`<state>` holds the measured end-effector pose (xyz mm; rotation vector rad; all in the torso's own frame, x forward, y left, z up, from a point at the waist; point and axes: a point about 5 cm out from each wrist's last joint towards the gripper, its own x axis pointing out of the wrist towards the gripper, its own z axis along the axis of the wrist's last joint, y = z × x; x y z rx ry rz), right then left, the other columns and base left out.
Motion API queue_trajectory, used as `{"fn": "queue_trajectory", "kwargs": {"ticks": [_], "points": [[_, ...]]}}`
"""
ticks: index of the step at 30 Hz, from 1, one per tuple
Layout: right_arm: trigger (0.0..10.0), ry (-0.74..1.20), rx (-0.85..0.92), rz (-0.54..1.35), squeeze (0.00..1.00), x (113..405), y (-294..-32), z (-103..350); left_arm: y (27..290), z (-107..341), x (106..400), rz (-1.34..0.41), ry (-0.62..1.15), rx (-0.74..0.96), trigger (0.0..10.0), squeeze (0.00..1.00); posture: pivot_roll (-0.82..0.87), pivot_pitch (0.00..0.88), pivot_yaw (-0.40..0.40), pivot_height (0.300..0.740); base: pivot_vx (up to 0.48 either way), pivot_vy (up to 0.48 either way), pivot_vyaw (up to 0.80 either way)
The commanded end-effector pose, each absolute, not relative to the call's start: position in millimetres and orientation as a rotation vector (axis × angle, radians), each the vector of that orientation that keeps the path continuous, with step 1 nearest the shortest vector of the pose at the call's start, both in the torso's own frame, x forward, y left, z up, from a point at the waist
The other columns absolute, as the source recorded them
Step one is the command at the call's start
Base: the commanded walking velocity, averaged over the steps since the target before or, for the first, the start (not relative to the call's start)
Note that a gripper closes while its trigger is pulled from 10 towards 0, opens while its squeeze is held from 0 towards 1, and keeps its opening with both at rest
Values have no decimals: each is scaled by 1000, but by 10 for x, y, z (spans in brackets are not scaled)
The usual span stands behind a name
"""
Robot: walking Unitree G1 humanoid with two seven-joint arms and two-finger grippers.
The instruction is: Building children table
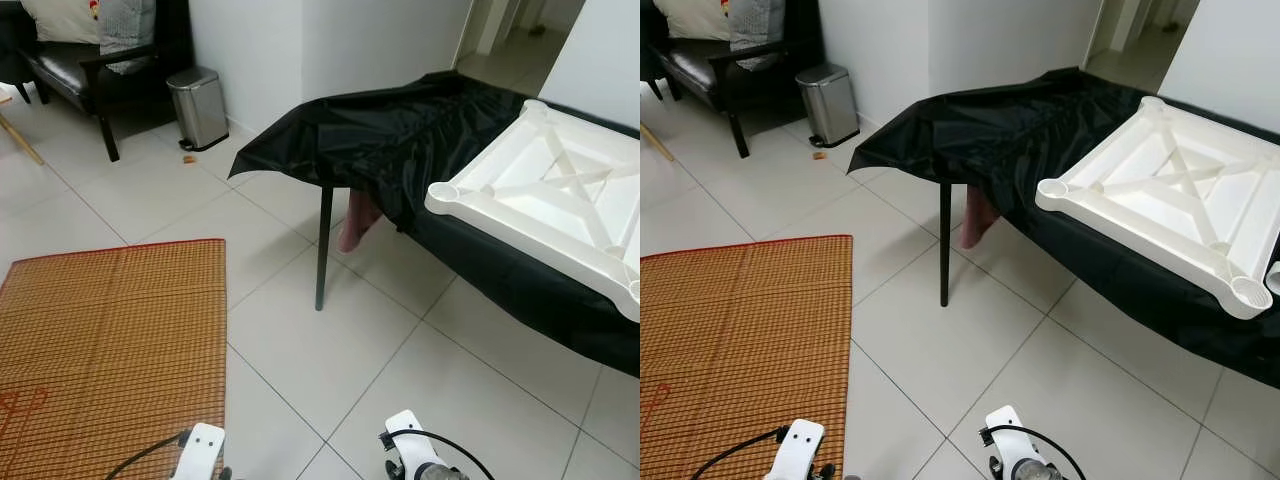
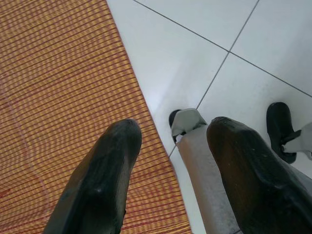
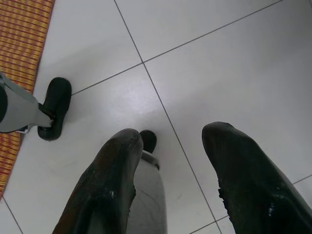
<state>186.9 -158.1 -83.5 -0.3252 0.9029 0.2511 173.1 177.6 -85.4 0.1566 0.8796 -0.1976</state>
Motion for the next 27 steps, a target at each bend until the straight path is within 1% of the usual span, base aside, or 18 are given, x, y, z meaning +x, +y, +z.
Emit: {"fn": "queue_trajectory", "kwargs": {"ticks": [1,8,9,15,16,20,21,27], "points": [[10000,894,-322,227,0,1866,-1609,-833,1777,-864,1721,-186,902,106,10000,0,-46,0,56,740,0,0,0],[10000,894,-322,227,0,1866,-1609,-833,1777,-864,1721,-186,902,106,10000,0,-46,0,56,740,0,0,0],[10000,877,-310,202,0,1884,-1645,-818,1756,-848,1764,-176,891,96,10000,0,-67,25,62,740,0,0,0],[10000,877,-310,202,0,1884,-1645,-818,1756,-848,1764,-176,891,96,10000,0,-67,25,62,740,0,0,0],[10000,775,-250,186,0,2045,-1637,-711,1751,-730,1958,-139,774,55,10000,0,-43,51,48,740,0,0,0],[10000,775,-250,186,0,2045,-1637,-711,1751,-730,1958,-139,774,55,10000,0,-43,51,48,740,0,0,0],[10000,580,-177,183,0,2389,-1595,-446,1824,-455,2271,-97,543,15,10000,0,-12,81,16,740,0,0,0],[10000,580,-177,183,0,2389,-1595,-446,1824,-455,2271,-97,543,15,10000,0,-12,81,16,740,0,0,0]]}}
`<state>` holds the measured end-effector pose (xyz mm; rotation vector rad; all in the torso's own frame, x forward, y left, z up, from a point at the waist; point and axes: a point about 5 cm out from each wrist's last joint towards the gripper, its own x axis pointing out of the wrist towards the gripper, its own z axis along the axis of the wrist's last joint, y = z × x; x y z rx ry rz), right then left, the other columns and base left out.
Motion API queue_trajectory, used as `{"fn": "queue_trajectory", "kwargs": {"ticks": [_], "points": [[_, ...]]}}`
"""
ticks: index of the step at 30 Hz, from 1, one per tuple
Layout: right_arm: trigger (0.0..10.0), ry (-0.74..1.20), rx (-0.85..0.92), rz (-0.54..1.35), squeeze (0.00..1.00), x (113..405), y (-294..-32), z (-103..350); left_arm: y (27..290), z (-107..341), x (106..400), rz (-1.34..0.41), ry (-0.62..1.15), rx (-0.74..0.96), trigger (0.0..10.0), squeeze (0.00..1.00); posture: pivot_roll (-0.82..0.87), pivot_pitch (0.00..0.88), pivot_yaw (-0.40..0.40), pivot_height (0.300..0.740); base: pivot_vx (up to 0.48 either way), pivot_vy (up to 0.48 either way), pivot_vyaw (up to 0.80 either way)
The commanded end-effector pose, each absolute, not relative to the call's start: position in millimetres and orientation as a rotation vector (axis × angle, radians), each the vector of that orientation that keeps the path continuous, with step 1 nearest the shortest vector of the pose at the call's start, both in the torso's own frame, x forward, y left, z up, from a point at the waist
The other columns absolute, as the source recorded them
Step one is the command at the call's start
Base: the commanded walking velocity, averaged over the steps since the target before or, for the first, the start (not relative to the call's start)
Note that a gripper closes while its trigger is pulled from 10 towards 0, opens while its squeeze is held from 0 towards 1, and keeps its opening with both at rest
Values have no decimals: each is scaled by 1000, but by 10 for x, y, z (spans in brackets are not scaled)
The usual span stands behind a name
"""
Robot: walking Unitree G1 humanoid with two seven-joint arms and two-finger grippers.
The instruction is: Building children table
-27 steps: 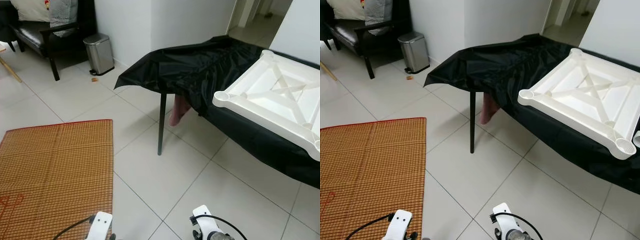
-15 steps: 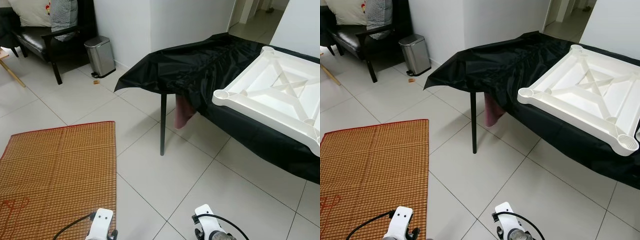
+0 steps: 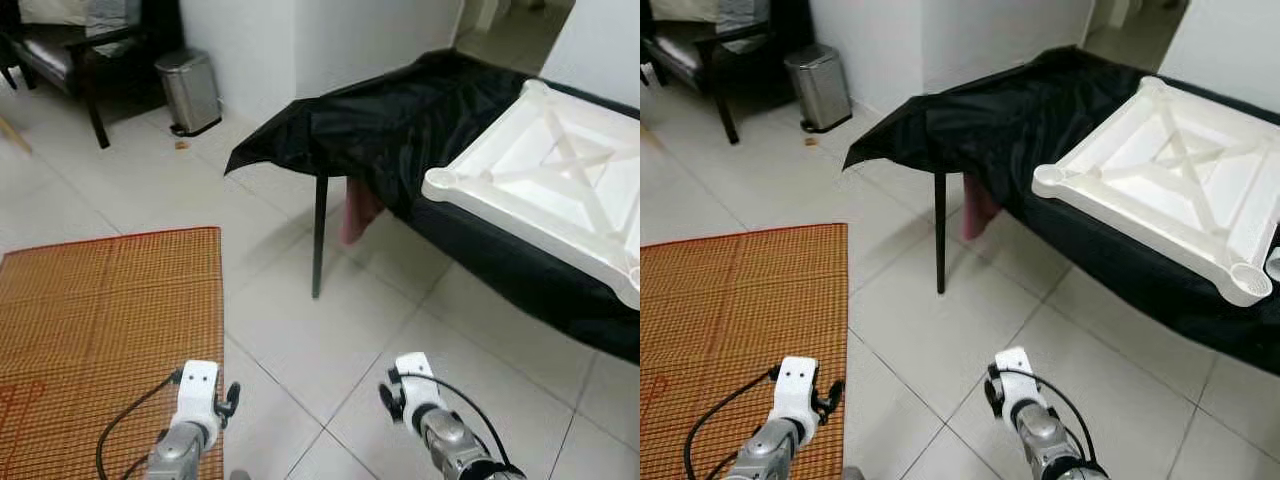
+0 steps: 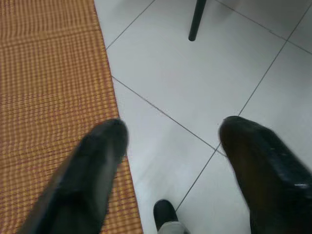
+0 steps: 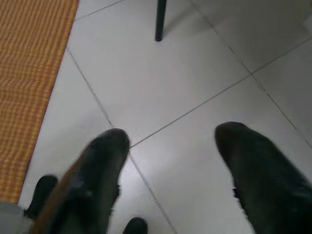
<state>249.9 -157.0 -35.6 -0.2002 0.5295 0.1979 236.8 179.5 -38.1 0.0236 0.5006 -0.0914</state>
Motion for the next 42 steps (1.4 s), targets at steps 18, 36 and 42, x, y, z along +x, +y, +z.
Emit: {"fn": "queue_trajectory", "kwargs": {"ticks": [18,36,42], "points": [[10000,813,-295,199,0,1960,-1759,-750,1994,-848,1640,20,831,91,10000,0,15,91,6,740,0,0,0],[10000,768,-202,184,937,2004,-1757,-710,1978,-784,1745,-9,765,42,10000,1000,13,108,16,740,0,0,0],[10000,646,-165,185,0,2189,-1705,-573,2057,-679,1859,3,667,38,10000,0,16,115,19,740,0,0,0]]}}
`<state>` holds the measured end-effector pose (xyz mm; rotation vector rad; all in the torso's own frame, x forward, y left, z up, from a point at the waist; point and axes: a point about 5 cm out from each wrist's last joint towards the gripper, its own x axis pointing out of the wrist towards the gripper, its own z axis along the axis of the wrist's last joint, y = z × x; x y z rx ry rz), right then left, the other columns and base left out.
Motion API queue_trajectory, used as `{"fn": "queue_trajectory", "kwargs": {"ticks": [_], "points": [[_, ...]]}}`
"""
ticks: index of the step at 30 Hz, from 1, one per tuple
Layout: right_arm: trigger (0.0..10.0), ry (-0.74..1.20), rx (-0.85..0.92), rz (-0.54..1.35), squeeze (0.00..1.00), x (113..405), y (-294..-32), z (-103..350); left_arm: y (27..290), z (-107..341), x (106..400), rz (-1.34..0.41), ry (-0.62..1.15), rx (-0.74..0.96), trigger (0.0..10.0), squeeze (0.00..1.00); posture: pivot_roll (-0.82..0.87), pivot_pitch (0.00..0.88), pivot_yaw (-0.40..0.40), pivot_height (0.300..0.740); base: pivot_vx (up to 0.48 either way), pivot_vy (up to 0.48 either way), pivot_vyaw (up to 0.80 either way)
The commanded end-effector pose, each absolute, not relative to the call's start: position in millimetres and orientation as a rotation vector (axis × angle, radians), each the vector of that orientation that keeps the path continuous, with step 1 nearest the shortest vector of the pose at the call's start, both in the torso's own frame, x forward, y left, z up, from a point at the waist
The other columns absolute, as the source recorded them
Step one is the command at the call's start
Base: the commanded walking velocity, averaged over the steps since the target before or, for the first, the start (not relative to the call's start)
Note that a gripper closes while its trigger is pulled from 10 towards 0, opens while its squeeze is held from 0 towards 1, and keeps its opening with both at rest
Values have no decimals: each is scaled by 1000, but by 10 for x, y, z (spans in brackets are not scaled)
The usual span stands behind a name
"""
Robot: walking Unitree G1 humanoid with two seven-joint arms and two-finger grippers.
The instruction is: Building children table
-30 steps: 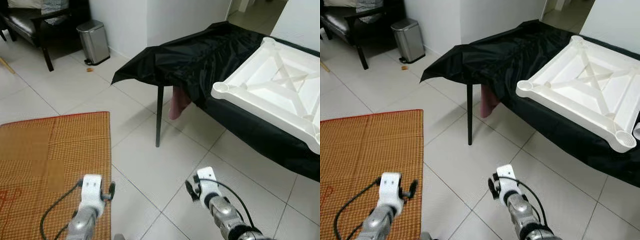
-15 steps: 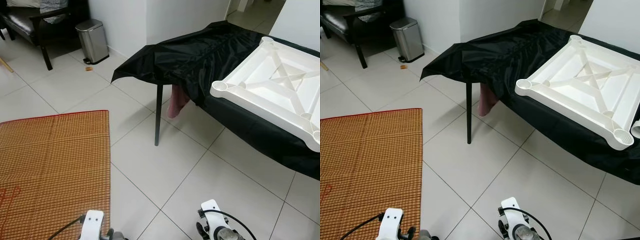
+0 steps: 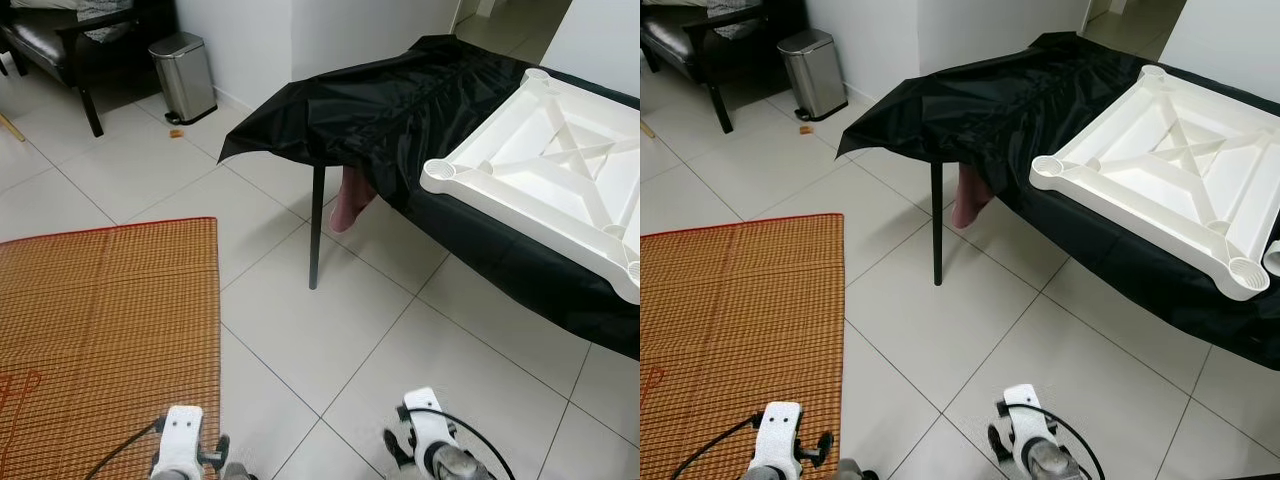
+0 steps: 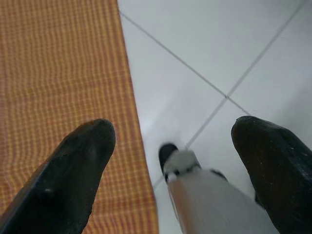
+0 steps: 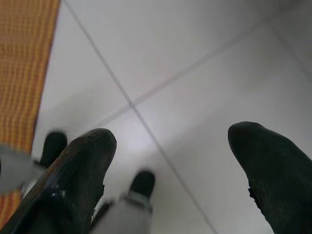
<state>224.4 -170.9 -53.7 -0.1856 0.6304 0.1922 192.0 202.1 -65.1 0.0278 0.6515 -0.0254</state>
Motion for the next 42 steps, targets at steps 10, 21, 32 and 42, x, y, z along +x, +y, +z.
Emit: {"fn": "queue_trajectory", "kwargs": {"ticks": [10,21,32,42], "points": [[10000,259,-108,210,0,2781,-1551,26,2211,19,2420,43,184,8,10000,0,29,106,5,740,0,0,0],[10000,-137,-91,234,0,3212,-1467,971,2210,1108,2761,28,-216,52,10000,0,33,69,5,740,0,0,0],[10000,-291,-68,259,0,3181,-1329,1448,2100,1589,2803,47,-292,21,10000,0,25,96,3,740,0,0,0],[10000,-343,-69,246,0,3129,-1363,1686,2070,1725,2745,63,-267,46,10000,0,29,111,13,740,0,0,0]]}}
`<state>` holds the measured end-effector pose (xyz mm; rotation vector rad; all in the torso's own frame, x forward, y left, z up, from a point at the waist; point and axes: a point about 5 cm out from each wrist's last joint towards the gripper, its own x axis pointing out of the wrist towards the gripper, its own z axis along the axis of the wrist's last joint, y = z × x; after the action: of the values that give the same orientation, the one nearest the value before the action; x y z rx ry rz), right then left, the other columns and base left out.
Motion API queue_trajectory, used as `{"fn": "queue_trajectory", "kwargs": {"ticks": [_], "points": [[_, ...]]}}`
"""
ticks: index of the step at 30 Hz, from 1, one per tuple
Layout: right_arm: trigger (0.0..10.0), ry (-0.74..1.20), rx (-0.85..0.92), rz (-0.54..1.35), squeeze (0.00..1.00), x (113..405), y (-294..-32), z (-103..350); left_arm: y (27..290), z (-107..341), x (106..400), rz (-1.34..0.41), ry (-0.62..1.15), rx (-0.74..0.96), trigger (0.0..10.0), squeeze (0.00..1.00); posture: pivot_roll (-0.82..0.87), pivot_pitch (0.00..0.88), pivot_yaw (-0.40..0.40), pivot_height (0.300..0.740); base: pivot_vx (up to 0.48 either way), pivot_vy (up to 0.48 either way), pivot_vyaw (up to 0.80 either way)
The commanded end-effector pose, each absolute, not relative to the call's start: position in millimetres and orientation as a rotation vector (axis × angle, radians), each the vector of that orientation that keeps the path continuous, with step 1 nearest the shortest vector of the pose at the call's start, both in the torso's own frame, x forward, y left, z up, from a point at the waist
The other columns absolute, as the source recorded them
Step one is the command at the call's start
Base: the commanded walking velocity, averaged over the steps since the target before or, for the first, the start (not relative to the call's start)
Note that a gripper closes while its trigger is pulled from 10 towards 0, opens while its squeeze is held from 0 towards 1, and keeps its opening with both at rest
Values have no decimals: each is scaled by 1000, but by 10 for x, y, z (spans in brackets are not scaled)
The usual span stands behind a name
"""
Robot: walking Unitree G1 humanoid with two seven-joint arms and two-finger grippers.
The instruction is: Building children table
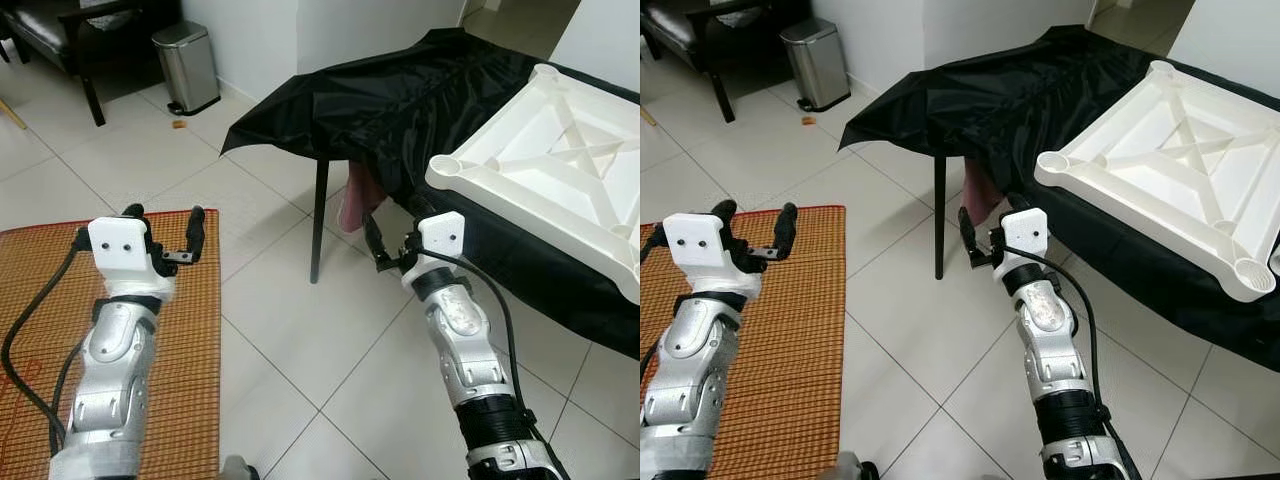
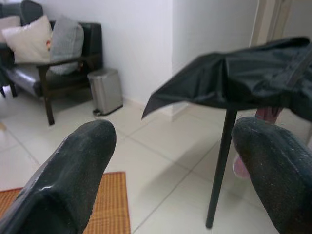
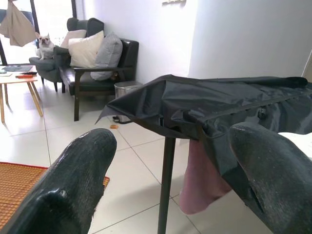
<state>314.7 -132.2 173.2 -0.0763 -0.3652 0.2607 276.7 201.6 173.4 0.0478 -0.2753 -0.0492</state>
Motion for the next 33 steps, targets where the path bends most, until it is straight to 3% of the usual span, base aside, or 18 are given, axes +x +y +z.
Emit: {"fn": "queue_trajectory", "kwargs": {"ticks": [1,11,18,26,33], "points": [[10000,-343,-69,246,0,3129,-1363,1686,2070,1725,2745,63,-267,46,10000,0,29,111,13,740,0,0,0],[10000,-329,-84,269,0,3079,-1317,1686,2053,1755,2713,27,-234,52,10000,0,34,105,14,740,0,0,0],[10000,-301,-76,265,0,3100,-1331,1693,2060,1777,2700,33,-232,63,10000,0,37,83,6,740,0,0,-728],[10000,-306,-82,288,0,3085,-1294,1701,2079,1772,2679,44,-219,50,10000,0,42,81,0,740,0,0,0],[10000,-310,-84,308,0,3089,-1287,1705,2109,1774,2659,59,-218,49,10000,0,46,83,-14,740,262,0,0]]}}
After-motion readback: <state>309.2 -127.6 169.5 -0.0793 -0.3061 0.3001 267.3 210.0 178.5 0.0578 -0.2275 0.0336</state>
